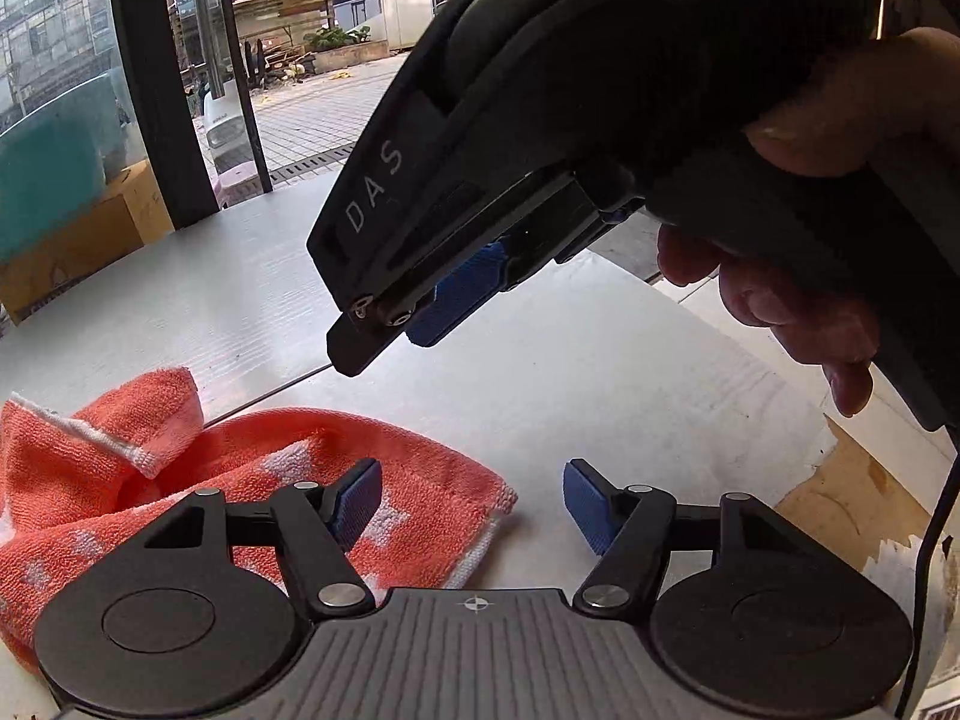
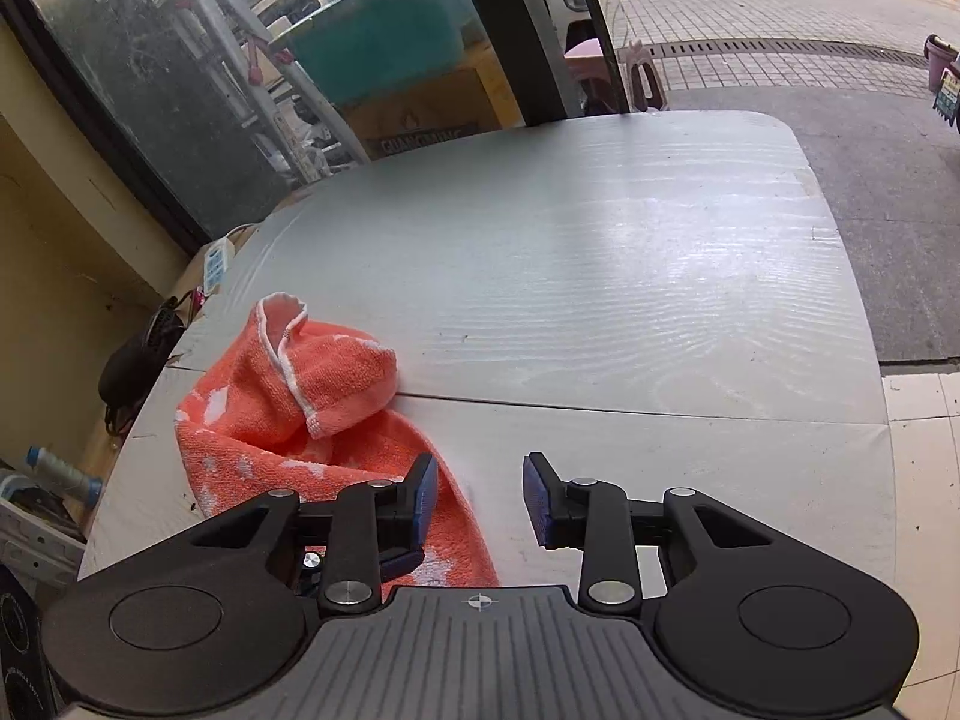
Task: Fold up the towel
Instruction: 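Grasp a towel edge with the right gripper while the left gripper approaches, then lift the towel with the right gripper and shake it open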
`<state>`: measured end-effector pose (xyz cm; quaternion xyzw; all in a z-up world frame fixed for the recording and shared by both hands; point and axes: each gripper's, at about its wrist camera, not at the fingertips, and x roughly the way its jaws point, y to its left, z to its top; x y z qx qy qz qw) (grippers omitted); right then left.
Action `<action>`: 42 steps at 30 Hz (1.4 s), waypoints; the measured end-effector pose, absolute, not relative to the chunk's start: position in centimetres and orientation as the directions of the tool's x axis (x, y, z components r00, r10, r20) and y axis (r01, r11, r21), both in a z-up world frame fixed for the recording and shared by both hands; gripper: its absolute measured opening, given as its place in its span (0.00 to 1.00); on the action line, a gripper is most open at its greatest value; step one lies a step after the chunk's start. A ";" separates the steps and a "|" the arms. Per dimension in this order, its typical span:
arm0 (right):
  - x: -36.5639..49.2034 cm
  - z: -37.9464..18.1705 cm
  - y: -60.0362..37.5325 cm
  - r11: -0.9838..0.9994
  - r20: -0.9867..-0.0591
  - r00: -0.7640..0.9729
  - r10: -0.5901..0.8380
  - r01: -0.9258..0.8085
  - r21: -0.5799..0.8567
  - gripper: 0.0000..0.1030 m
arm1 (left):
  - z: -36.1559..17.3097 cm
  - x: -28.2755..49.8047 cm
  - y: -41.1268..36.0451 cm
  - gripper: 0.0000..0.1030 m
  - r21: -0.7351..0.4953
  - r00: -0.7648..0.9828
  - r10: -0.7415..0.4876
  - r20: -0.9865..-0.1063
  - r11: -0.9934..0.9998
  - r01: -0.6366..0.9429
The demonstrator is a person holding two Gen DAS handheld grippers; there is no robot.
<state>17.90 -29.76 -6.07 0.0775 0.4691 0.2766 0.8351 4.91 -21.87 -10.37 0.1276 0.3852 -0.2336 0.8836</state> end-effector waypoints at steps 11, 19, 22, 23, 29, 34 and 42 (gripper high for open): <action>19.1 -7.3 -29.3 0.833 -0.756 0.377 0.535 -0.385 0.397 0.32 | -10.5 4.7 -19.2 0.08 0.008 0.591 -0.326 -0.738 0.872 0.490; 20.6 -8.7 -27.4 0.769 -0.726 0.275 0.631 -0.351 0.535 0.32 | -6.9 0.9 -15.7 0.08 -0.060 0.616 -0.433 -0.658 0.846 0.530; 21.1 -9.1 -25.6 0.744 -0.730 0.211 0.650 -0.371 0.556 0.32 | -5.9 -0.5 -14.6 0.08 -0.070 0.608 -0.464 -0.644 0.827 0.558; 21.1 -9.3 -24.8 0.739 -0.736 0.188 0.650 -0.382 0.555 0.32 | -5.6 -0.9 -14.2 0.08 -0.073 0.603 -0.478 -0.638 0.818 0.571; 20.3 -9.4 -20.2 0.721 -0.769 0.142 0.623 -0.487 0.494 0.33 | -5.0 -2.3 -12.0 0.08 -0.049 0.629 -0.496 -0.599 0.806 0.590; 18.9 -7.3 -17.7 0.739 -0.787 0.254 0.562 -0.582 0.340 0.02 | -4.3 -2.6 -8.7 0.08 -0.051 0.685 -0.458 -0.567 0.849 0.526; 18.2 -1.9 -15.9 0.733 -0.721 0.353 0.596 -0.605 0.310 0.02 | -3.4 -2.6 -3.7 0.09 -0.102 0.757 -0.421 -0.499 0.896 0.431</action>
